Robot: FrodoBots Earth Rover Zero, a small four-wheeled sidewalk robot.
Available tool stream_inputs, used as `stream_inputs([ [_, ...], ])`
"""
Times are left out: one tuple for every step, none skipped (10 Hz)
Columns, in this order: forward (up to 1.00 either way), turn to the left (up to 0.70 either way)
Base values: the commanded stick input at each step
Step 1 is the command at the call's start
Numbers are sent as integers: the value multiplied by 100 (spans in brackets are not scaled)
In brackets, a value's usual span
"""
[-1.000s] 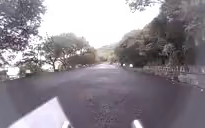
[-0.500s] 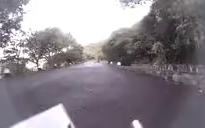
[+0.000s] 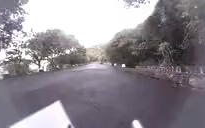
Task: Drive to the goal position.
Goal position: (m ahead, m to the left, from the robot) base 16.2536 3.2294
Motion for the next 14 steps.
stream_inputs([
  [100,0],
  [100,0],
  [100,0],
  [100,0],
  [100,0],
  [100,0],
  [100,0],
  [100,0],
  [100,0],
  [100,0],
  [100,0],
  [100,0],
  [100,0],
  [100,0],
])
